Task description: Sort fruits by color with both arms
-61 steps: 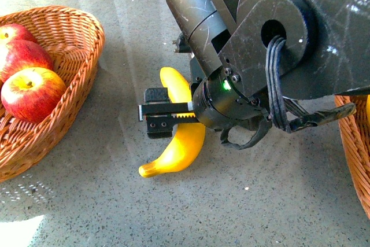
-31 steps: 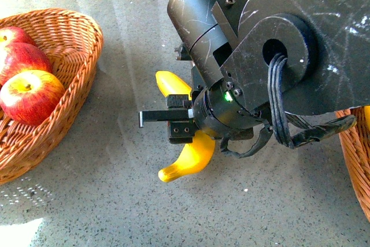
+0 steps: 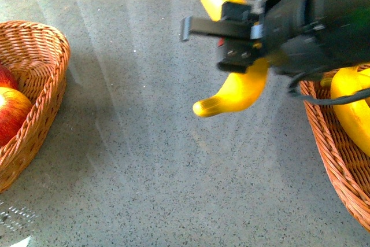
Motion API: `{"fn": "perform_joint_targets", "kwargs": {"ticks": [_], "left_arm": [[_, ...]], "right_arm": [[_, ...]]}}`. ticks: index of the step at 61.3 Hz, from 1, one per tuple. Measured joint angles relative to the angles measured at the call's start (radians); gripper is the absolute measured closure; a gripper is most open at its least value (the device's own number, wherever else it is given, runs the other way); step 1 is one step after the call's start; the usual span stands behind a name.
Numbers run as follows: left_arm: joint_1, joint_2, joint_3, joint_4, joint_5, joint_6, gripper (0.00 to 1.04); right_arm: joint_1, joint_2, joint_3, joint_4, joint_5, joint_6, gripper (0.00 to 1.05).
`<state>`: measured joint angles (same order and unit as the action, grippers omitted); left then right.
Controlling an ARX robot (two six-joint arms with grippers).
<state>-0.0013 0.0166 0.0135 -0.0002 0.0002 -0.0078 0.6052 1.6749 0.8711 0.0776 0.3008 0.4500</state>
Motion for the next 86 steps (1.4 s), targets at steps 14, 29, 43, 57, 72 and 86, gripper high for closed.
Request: {"fn": "perform_joint_targets", "kwargs": {"ticks": [14, 29, 43, 57, 72, 86], "left_arm": [[0.0, 0.0, 0.0, 0.0, 0.0, 0.0, 0.09], [0.0, 0.0, 0.0, 0.0, 0.0, 0.0, 0.09], [0.0, 0.0, 0.0, 0.0, 0.0, 0.0, 0.09], [0.0, 0.0, 0.0, 0.0, 0.0, 0.0, 0.09], [0.0, 0.0, 0.0, 0.0, 0.0, 0.0, 0.09], [0.0, 0.0, 0.0, 0.0, 0.0, 0.0, 0.09]], "right_arm": [[-0.233, -0.303, -0.215, -0.034, -0.024, -0.017, 0.68], [-0.471, -0.56, -0.372, -0.07, -0.158, -0.156, 0.68], [-0.64, -0.549, -0.445, -0.047, -0.262, -0.229, 0.69], [-0.719, -0.518, -0.476, 0.002, -0.323, -0.272, 0.43], [-0.711, -0.709, -0.501, -0.018, -0.386, -0.261, 0.09], [-0.695, -0.727, -0.508, -0.018, -0.388, -0.253, 0.09]]}}
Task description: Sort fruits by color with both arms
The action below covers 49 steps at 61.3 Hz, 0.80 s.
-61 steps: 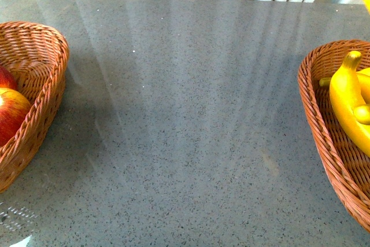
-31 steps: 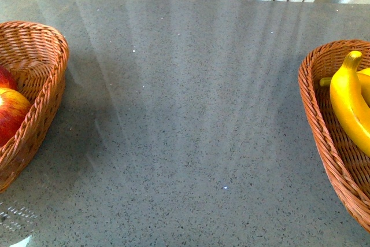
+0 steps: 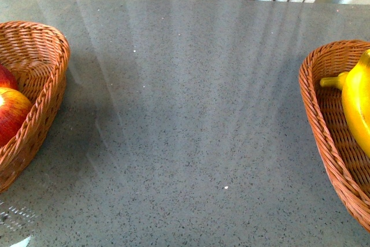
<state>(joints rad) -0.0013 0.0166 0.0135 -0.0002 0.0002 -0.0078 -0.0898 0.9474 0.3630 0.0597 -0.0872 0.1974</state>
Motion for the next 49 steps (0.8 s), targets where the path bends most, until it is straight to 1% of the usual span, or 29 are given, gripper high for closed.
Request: {"fn": "perform_joint_targets", "kwargs": {"ticks": [4, 6, 7, 8, 9, 10, 11, 12, 14, 15, 17, 20, 24, 25, 27, 29, 32, 34, 35, 49], "left_arm": [[0.0, 0.0, 0.0, 0.0, 0.0, 0.0, 0.09], [0.0, 0.0, 0.0, 0.0, 0.0, 0.0, 0.09], [0.0, 0.0, 0.0, 0.0, 0.0, 0.0, 0.09], [0.0, 0.0, 0.0, 0.0, 0.0, 0.0, 0.09], [0.0, 0.0, 0.0, 0.0, 0.0, 0.0, 0.09], [0.0, 0.0, 0.0, 0.0, 0.0, 0.0, 0.09], [0.0, 0.0, 0.0, 0.0, 0.0, 0.0, 0.09], [0.0, 0.0, 0.0, 0.0, 0.0, 0.0, 0.09], [0.0, 0.0, 0.0, 0.0, 0.0, 0.0, 0.09], [0.0, 0.0, 0.0, 0.0, 0.0, 0.0, 0.09], [0.0, 0.0, 0.0, 0.0, 0.0, 0.0, 0.09], [0.0, 0.0, 0.0, 0.0, 0.0, 0.0, 0.09], [0.0, 0.0, 0.0, 0.0, 0.0, 0.0, 0.09], [0.0, 0.0, 0.0, 0.0, 0.0, 0.0, 0.09], [0.0, 0.0, 0.0, 0.0, 0.0, 0.0, 0.09], [0.0, 0.0, 0.0, 0.0, 0.0, 0.0, 0.09], [0.0, 0.0, 0.0, 0.0, 0.0, 0.0, 0.09], [0.0, 0.0, 0.0, 0.0, 0.0, 0.0, 0.09], [0.0, 0.0, 0.0, 0.0, 0.0, 0.0, 0.09], [0.0, 0.0, 0.0, 0.0, 0.0, 0.0, 0.09]], "right_arm": [[0.0, 0.001, -0.002, 0.004, 0.0, 0.0, 0.09], [0.003, 0.014, -0.034, 0.105, 0.002, -0.024, 0.13], [0.003, 0.021, -0.066, 0.208, 0.008, -0.045, 0.16], [0.005, 0.024, -0.084, 0.257, 0.01, -0.051, 0.18], [0.006, 0.029, -0.136, 0.398, 0.015, -0.089, 0.23], [0.007, 0.029, -0.153, 0.44, 0.016, -0.098, 0.25], [0.013, 0.028, -0.184, 0.514, 0.022, -0.111, 0.28], [0.037, 0.021, -0.221, 0.608, 0.056, -0.132, 0.33], [0.066, -0.011, -0.25, 0.702, 0.076, -0.151, 0.42], [0.073, -0.026, -0.253, 0.713, 0.076, -0.159, 0.46], [0.084, -0.067, -0.26, 0.715, 0.077, -0.17, 0.54], [0.085, -0.095, -0.269, 0.702, 0.08, -0.175, 0.62], [0.085, -0.13, -0.29, 0.674, 0.087, -0.18, 0.74], [0.085, -0.129, -0.294, 0.679, 0.087, -0.181, 0.76], [0.085, -0.13, -0.317, 0.712, 0.087, -0.185, 0.83], [0.086, -0.136, -0.329, 0.713, 0.086, -0.187, 0.88], [0.086, -0.152, -0.341, 0.698, 0.087, -0.188, 0.95], [0.086, -0.178, -0.343, 0.674, 0.087, -0.189, 1.02], [0.086, -0.185, -0.343, 0.669, 0.088, -0.192, 1.04], [0.087, -0.345, -0.344, 0.528, 0.087, -0.193, 1.03]]}}
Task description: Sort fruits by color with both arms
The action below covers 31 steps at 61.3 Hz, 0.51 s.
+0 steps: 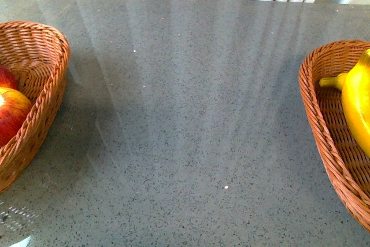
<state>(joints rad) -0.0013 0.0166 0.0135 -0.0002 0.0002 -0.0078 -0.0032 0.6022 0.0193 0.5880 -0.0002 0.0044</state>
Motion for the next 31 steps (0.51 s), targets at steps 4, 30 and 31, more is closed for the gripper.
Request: {"fn": "perform_joint_targets", "kwargs": {"ticks": [4, 30, 31], "left_arm": [[0.0, 0.0, 0.0, 0.0, 0.0, 0.0, 0.09], [0.0, 0.0, 0.0, 0.0, 0.0, 0.0, 0.09], [0.0, 0.0, 0.0, 0.0, 0.0, 0.0, 0.09]], "right_arm": [[0.0, -0.038, 0.0, -0.037, 0.0, 0.0, 1.03], [0.001, -0.259, -0.001, -0.245, 0.0, 0.0, 1.03], [0.001, -0.263, -0.001, -0.249, 0.0, 0.0, 1.03]]}}
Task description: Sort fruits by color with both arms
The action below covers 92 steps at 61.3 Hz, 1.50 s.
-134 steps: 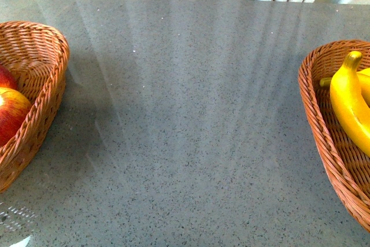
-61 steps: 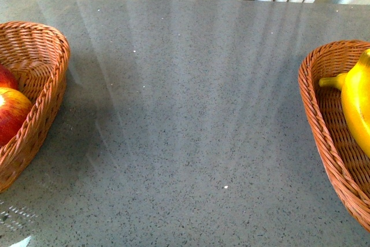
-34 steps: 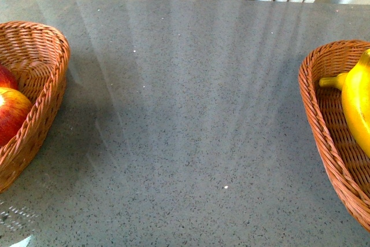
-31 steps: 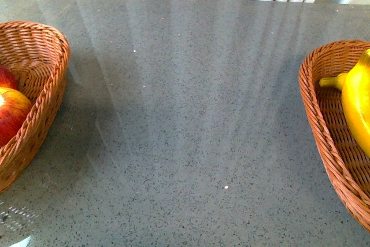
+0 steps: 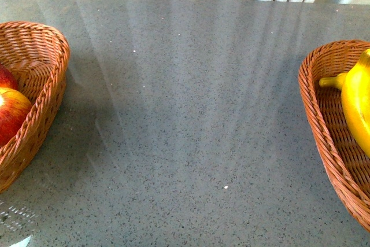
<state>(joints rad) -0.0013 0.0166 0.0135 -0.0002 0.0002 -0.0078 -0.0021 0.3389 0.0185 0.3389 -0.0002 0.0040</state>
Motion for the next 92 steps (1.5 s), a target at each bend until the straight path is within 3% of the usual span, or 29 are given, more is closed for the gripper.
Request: {"fn": "perform_joint_targets", "kwargs": {"ticks": [28, 34, 53, 57, 83, 86, 92], "left_arm": [[0.0, 0.0, 0.0, 0.0, 0.0, 0.0, 0.09], [0.0, 0.0, 0.0, 0.0, 0.0, 0.0, 0.09], [0.0, 0.0, 0.0, 0.0, 0.0, 0.0, 0.09], [0.0, 0.0, 0.0, 0.0, 0.0, 0.0, 0.09], [0.0, 0.0, 0.0, 0.0, 0.0, 0.0, 0.09], [0.0, 0.0, 0.0, 0.0, 0.0, 0.0, 0.09], [0.0, 0.0, 0.0, 0.0, 0.0, 0.0, 0.09]], "right_arm": [[0.0, -0.167, 0.0, -0.167, 0.0, 0.0, 1.03], [0.0, -0.296, 0.0, -0.324, 0.001, 0.0, 1.03], [0.0, -0.333, 0.0, -0.337, 0.0, -0.001, 1.03], [0.0, -0.333, 0.0, -0.337, 0.0, -0.001, 0.87], [0.0, -0.333, 0.0, -0.337, 0.0, -0.001, 0.13], [0.0, -0.333, 0.0, -0.337, 0.0, -0.001, 0.08], [0.0, -0.333, 0.0, -0.337, 0.0, -0.001, 0.09]]}}
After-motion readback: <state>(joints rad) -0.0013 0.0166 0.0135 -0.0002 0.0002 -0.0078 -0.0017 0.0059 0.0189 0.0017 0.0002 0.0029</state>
